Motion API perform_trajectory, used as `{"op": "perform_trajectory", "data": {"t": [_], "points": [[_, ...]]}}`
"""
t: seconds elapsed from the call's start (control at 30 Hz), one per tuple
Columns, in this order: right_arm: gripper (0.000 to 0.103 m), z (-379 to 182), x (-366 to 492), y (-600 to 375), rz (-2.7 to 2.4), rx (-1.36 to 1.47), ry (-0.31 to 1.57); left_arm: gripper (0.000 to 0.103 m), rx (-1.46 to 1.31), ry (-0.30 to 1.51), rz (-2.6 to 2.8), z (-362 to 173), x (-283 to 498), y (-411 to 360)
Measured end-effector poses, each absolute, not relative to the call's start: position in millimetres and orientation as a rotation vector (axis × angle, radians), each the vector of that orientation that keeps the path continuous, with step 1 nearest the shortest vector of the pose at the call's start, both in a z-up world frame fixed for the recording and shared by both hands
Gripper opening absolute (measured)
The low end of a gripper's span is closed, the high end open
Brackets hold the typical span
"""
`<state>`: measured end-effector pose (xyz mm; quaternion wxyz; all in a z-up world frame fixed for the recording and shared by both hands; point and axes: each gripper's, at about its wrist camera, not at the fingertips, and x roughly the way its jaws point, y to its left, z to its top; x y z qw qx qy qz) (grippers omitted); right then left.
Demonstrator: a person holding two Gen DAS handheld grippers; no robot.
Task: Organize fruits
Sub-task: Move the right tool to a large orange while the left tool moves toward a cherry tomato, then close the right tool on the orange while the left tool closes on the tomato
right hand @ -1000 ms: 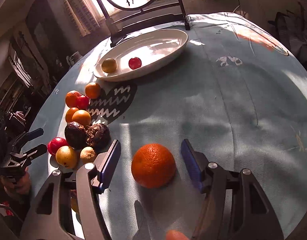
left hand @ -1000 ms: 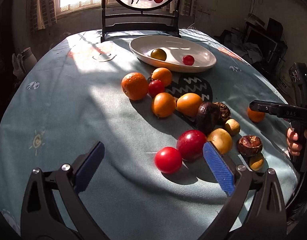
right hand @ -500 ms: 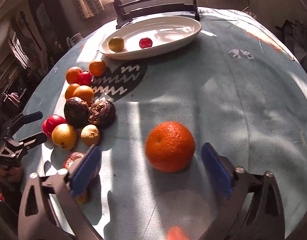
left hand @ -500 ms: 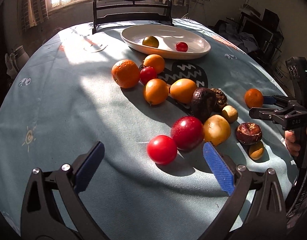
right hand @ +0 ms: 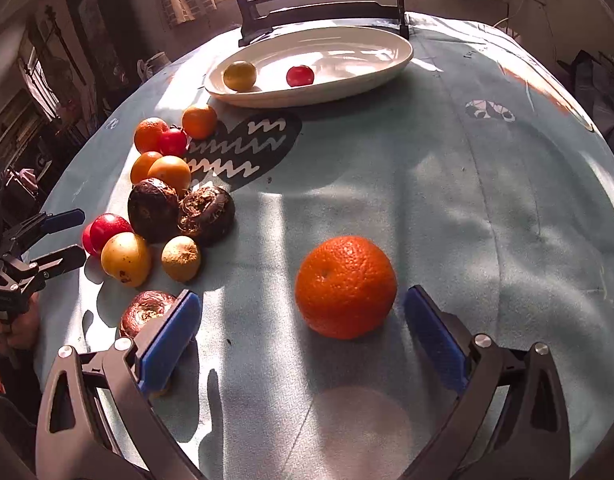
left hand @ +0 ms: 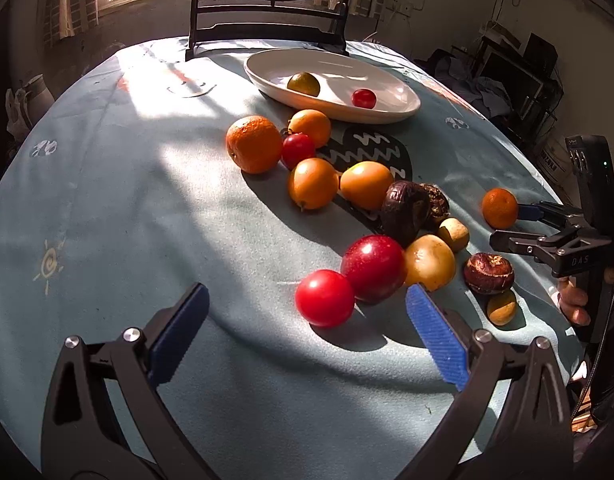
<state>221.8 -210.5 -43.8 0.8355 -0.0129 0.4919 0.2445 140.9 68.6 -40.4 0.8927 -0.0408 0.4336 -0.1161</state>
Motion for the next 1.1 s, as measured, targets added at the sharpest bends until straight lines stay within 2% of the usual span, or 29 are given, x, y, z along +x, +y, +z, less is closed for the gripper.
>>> {"op": "perform_trajectory", "data": {"t": [0.07, 0.13, 0.23, 0.43, 0.67, 0.77, 0.83, 0.93, 1.1], "points": [[0.088, -42, 219, -214, 0.471, -0.020, 1.026, 0.101, -0.094, 0.904, -0.237, -41, 142, 70], [0.070, -41, 215, -212, 0.399, -0.063, 1.006, 0.101, -0.102, 0.907, -0.232, -42, 143, 71], [0.060, -40, 216, -213, 0.362, -0.078, 1.001, 0.101, -0.099, 0.908, -0.231, -42, 143, 70], [0.047, -40, 218, -220, 0.357, -0.047, 0.994, 0.101, -0.080, 0.912, -0.237, -42, 144, 67], [0.043, -33, 216, -242, 0.408, 0.121, 0.945, 0.099, -0.072, 0.898, -0.327, -40, 141, 61], [0.043, -33, 216, -243, 0.409, 0.125, 0.948, 0.086, -0.015, 0.922, -0.350, -43, 143, 53], [0.043, -32, 216, -244, 0.415, 0.136, 0.947, 0.074, 0.034, 0.934, -0.343, -45, 144, 49], [0.043, -32, 217, -245, 0.420, 0.146, 0.950, 0.068, 0.099, 0.930, -0.339, -44, 144, 47], [0.043, -34, 218, -245, 0.422, 0.151, 0.952, 0.064, 0.205, 0.928, -0.367, -46, 144, 43]]}}
